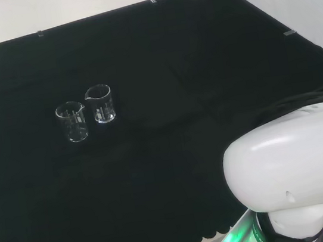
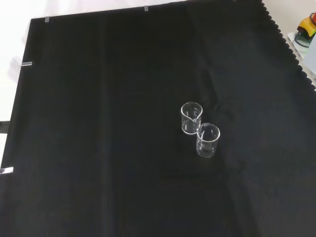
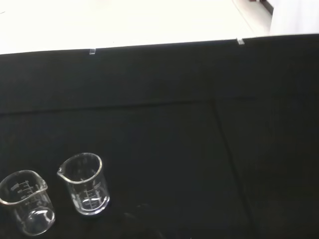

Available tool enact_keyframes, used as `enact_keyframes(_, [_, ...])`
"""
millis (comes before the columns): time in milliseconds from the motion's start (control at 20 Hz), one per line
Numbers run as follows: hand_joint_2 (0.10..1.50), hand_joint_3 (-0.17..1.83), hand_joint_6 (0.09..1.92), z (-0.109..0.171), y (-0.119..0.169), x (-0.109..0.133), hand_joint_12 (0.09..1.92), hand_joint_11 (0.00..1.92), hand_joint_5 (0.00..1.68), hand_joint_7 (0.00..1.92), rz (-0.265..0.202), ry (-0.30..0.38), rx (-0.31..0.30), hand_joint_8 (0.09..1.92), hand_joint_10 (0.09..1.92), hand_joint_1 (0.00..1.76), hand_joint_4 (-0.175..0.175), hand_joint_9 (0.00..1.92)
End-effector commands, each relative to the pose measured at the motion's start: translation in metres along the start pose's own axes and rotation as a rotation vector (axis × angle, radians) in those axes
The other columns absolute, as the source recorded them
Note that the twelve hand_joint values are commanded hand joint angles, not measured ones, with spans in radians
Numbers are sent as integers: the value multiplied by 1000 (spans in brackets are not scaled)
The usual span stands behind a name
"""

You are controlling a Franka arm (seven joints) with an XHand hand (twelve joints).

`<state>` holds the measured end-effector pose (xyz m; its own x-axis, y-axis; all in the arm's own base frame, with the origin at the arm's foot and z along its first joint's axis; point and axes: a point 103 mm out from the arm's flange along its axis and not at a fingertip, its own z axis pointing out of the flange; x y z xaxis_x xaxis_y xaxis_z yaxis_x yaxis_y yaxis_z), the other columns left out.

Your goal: Pick up the beaker on the right.

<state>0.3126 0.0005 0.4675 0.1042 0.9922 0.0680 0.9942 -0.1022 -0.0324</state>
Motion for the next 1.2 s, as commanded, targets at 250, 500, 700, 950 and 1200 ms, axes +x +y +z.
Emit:
enact_keyframes(250, [721,951,87,24,9,5,1088,0,169,82,16,-27,17,510,632,580,-31,183])
enact_keyframes(500, [713,958,87,65,24,69,1098,0,171,83,4,-32,26,514,634,588,-32,187])
enact_keyframes(700, [710,961,87,89,53,103,1101,0,171,83,-8,-4,31,516,634,590,-32,188])
enact_keyframes(950, [706,965,87,107,93,78,1102,0,172,84,-18,14,48,517,634,590,-33,190])
enact_keyframes(1200, [699,967,87,114,105,76,1100,0,172,85,-31,119,78,520,634,589,-34,190])
